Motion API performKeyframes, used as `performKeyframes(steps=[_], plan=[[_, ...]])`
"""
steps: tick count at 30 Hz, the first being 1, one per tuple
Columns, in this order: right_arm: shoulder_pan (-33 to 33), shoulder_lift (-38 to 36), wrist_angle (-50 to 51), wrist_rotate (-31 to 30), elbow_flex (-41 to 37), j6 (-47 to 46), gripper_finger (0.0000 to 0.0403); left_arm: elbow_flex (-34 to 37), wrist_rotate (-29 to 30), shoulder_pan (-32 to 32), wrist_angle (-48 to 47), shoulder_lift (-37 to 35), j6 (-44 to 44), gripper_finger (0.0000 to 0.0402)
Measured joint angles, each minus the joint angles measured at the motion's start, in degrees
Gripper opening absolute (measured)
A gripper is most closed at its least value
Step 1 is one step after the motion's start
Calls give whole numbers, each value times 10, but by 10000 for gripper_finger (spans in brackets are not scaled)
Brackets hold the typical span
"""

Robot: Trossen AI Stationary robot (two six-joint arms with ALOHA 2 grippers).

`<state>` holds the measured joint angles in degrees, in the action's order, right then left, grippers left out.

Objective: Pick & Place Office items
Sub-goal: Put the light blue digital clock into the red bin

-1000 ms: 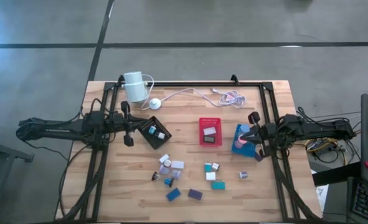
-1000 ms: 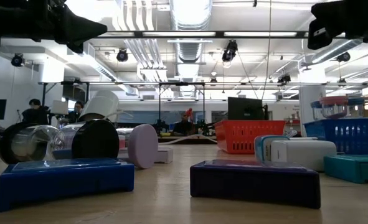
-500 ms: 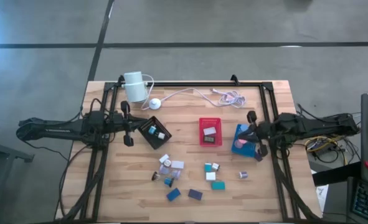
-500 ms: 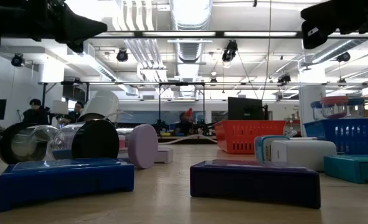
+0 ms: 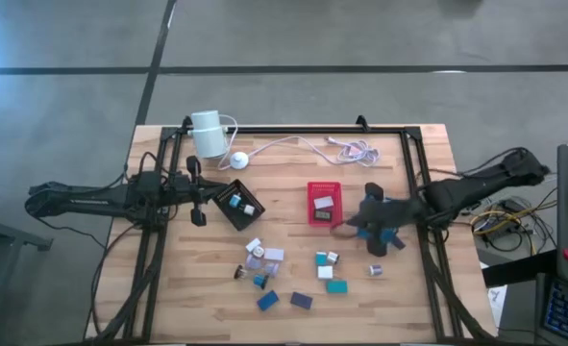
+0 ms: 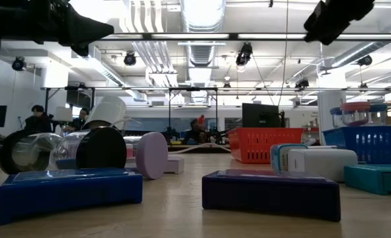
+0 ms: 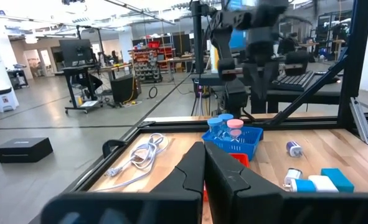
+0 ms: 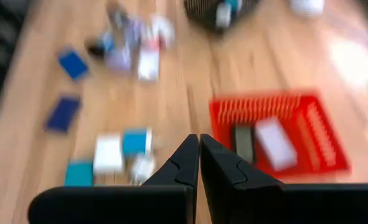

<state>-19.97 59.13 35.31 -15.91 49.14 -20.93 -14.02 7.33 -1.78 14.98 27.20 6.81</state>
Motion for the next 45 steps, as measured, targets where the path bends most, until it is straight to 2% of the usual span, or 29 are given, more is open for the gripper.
performKeyframes(steps=[3,7,12,16,20,22,26,29,34,40,45], plan=[[-32,73,122,0,74,-63,13,0,0,0,0,0,0,12],[-85,160,233,2,155,-124,13,0,0,0,0,0,6,12],[-130,243,294,28,231,-161,13,0,0,0,0,0,17,12],[-147,285,292,43,270,-169,28,0,0,0,0,0,19,12],[-149,318,288,91,296,-197,76,0,0,0,0,0,13,12],[-154,330,284,88,300,-204,104,0,0,0,0,0,10,12],[-168,350,269,70,290,-212,162,-1,0,0,0,0,8,12],[-169,360,212,70,267,-220,201,-1,0,0,0,0,8,12],[-169,378,174,69,236,-213,252,-1,0,0,0,0,7,12],[-169,400,144,76,216,-227,288,-1,0,0,0,0,7,12],[-169,420,100,87,211,-231,294,-1,0,0,0,0,7,12]])
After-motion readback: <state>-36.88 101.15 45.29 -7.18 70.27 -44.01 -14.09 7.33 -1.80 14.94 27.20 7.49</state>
